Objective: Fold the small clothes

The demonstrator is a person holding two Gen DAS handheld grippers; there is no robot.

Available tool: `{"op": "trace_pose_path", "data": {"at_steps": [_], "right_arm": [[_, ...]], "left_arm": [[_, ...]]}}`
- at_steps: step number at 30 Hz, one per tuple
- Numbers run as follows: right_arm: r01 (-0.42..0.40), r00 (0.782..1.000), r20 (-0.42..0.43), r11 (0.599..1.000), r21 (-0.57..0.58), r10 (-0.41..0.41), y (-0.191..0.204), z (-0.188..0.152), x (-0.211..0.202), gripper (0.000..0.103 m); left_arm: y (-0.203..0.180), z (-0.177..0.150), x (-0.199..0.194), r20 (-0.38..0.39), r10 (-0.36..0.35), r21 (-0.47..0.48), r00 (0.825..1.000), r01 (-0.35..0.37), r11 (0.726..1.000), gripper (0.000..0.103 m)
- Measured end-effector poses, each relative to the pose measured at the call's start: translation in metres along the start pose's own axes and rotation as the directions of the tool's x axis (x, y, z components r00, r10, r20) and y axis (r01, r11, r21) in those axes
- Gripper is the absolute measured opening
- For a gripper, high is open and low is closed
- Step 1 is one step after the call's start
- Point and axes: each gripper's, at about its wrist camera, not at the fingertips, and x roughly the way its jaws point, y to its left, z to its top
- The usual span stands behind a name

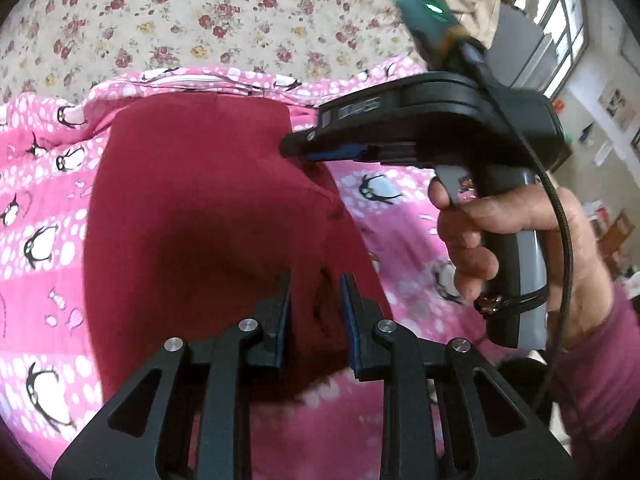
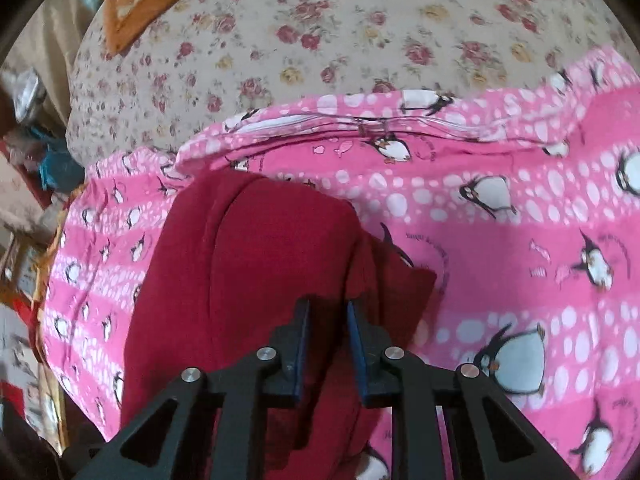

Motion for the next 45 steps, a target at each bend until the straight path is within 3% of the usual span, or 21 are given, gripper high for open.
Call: {"op": "trace_pose_path", "data": {"at_steps": [1,4,5,11,17,20,21,22,24,26,31,34,35,38,40,45], "right_arm": [[-0.034,0.999,0.016,0.999,0.022,0.034,-0.001,-0.003,-0.007,0.023],[-0.119,0.991,0.070,0.992,0.038,0.116,0.006,-0.019,-0.033,0.061],[-0.133,0.989,0.075,0.991,0.033,0.130,0.010,-0.024,-0.035,0.066],[-0.222,0.974,-0.032,0.970,0.094,0.226,0.020,-0.063,-0.021,0.067],[-0.244,0.969,0.002,0.962,0.126,0.245,0.023,-0.070,-0.009,0.075],[-0.215,0.976,0.010,0.967,0.136,0.216,0.024,-0.064,0.011,0.075],[-0.206,0.979,0.028,0.970,0.130,0.204,0.025,-0.062,0.013,0.069],[-0.178,0.984,0.049,0.978,0.111,0.174,0.028,-0.060,0.012,0.051],[-0.164,0.985,0.072,0.983,0.081,0.158,0.030,-0.059,0.005,0.030],[-0.147,0.984,0.107,0.989,0.025,0.143,0.032,-0.060,-0.012,0.024],[0.004,0.987,0.161,0.997,-0.082,0.010,0.032,-0.069,-0.042,0.023],[-0.017,0.998,0.064,1.000,-0.016,0.018,0.016,-0.068,-0.012,0.026],[-0.025,0.998,0.063,1.000,0.013,0.025,0.010,-0.067,-0.010,0.032],[-0.013,0.995,0.103,0.999,0.045,0.008,0.004,-0.069,-0.029,0.042],[0.044,0.989,0.140,0.998,0.051,-0.051,0.007,-0.072,-0.047,0.046],[0.034,0.980,0.196,0.997,-0.063,-0.021,0.042,-0.081,-0.071,0.046]], "left_arm": [[0.004,-0.002,-0.008,0.000,-0.015,-0.002,1.000,0.015,1.000,0.023],[0.014,-0.011,-0.033,0.001,-0.044,-0.012,0.999,0.044,0.999,0.034],[0.015,-0.017,-0.042,0.008,-0.037,-0.010,0.999,0.037,0.999,0.035],[0.028,-0.032,-0.069,0.054,0.106,0.002,0.993,-0.106,0.994,0.035],[0.055,-0.034,-0.058,0.037,0.175,-0.077,0.984,-0.172,0.982,0.035],[0.061,-0.033,-0.050,0.019,0.166,-0.108,0.986,-0.163,0.981,0.035],[0.062,-0.032,-0.049,0.017,0.167,-0.115,0.986,-0.164,0.980,0.035],[0.061,-0.032,-0.050,0.018,0.166,-0.117,0.986,-0.163,0.980,0.035],[0.060,-0.028,-0.054,0.027,0.165,-0.112,0.986,-0.161,0.980,0.035],[0.057,-0.025,-0.060,0.049,0.172,-0.105,0.984,-0.166,0.981,0.035],[0.057,-0.020,-0.047,0.040,0.188,-0.111,0.981,-0.183,0.977,0.040],[0.059,-0.021,-0.031,0.005,0.210,-0.130,0.978,-0.207,0.970,0.040],[0.059,-0.023,-0.030,0.003,0.216,-0.130,0.976,-0.214,0.968,0.040],[0.056,-0.025,-0.031,0.018,0.238,-0.104,0.971,-0.235,0.966,0.040],[0.056,-0.024,-0.030,0.022,0.245,-0.096,0.969,-0.242,0.965,0.040],[0.061,-0.025,-0.022,0.035,0.241,-0.125,0.970,-0.235,0.964,0.051]]}}
